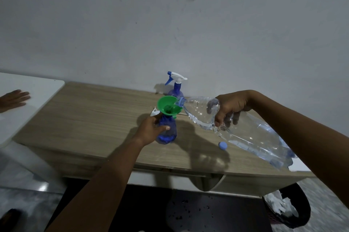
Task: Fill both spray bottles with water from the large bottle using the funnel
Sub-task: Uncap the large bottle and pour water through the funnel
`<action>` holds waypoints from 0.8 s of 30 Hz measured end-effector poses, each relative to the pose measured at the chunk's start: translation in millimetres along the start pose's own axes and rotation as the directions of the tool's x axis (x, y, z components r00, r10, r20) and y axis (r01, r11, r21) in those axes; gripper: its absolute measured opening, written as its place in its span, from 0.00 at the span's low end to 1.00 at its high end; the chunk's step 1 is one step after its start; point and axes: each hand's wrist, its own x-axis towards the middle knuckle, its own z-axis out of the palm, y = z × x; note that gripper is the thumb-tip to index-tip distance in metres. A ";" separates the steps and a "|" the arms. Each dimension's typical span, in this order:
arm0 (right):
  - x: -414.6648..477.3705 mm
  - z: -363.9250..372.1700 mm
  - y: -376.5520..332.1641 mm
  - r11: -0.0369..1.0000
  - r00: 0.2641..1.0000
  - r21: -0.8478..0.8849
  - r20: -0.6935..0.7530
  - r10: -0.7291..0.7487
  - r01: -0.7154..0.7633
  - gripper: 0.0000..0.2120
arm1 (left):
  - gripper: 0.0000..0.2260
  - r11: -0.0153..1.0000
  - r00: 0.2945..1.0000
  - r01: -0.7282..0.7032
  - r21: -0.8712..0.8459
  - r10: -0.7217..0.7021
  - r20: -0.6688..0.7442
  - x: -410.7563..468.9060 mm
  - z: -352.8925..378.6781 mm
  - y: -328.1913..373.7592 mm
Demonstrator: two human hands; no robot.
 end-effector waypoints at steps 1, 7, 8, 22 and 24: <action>0.1 -0.1 0.2 1.000 1.000 0.002 0.000 -0.001 0.001 0.39 | 0.18 1.000 1.000 -0.003 0.006 0.003 0.000 -0.1 -0.3 -0.2; -1.2 -0.3 0.0 1.000 1.000 -0.002 -0.001 0.005 -0.005 0.34 | 0.18 1.000 1.000 0.007 0.000 -0.007 0.000 -0.5 -0.2 1.6; -1.5 -0.4 -0.1 1.000 1.000 0.001 -0.001 0.003 -0.003 0.37 | 0.17 1.000 1.000 0.007 0.003 -0.007 -0.003 -0.7 0.2 2.1; -0.8 -1.7 0.8 1.000 1.000 -0.016 -0.007 0.023 -0.024 0.33 | 0.17 0.999 0.999 0.029 -0.019 -0.029 0.015 -1.7 -0.6 4.0; 0.0 -1.8 1.4 1.000 1.000 -0.015 -0.008 0.020 -0.021 0.34 | 0.18 0.999 0.999 0.031 -0.022 -0.031 0.013 -1.7 -0.5 3.4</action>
